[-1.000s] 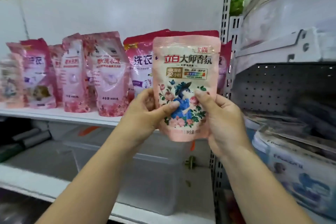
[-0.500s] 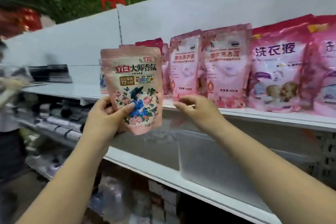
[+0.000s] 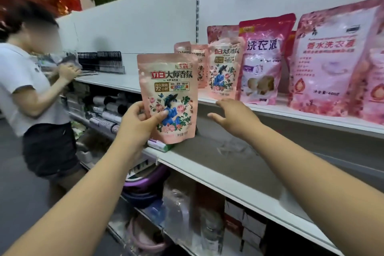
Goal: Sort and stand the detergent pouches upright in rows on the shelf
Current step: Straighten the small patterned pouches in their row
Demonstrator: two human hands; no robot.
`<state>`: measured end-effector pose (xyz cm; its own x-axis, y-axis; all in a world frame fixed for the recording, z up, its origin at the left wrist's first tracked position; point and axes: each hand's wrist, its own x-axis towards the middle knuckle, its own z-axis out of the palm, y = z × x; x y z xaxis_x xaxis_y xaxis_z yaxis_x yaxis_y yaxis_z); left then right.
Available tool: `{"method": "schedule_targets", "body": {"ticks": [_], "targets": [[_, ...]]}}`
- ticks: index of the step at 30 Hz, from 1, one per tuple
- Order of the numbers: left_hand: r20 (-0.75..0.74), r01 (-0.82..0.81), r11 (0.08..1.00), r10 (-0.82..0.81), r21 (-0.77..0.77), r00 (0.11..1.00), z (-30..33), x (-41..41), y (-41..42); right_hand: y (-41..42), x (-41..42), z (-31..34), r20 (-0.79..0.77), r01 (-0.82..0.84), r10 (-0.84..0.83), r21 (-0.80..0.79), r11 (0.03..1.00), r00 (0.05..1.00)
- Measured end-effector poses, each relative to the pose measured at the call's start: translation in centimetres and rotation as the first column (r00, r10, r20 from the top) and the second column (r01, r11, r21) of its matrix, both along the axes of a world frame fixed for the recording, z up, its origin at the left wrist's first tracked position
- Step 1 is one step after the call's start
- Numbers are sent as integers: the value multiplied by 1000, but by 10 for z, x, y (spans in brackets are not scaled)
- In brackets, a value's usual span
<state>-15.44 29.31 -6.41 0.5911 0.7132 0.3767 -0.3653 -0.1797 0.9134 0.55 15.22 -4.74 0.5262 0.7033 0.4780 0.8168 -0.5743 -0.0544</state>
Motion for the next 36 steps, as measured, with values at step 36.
{"method": "schedule_targets", "body": {"ticks": [36], "targets": [[-377,526,741,-386,416,842,45,229,213,141,31,-24,181,428,-493,304,851,851]]}}
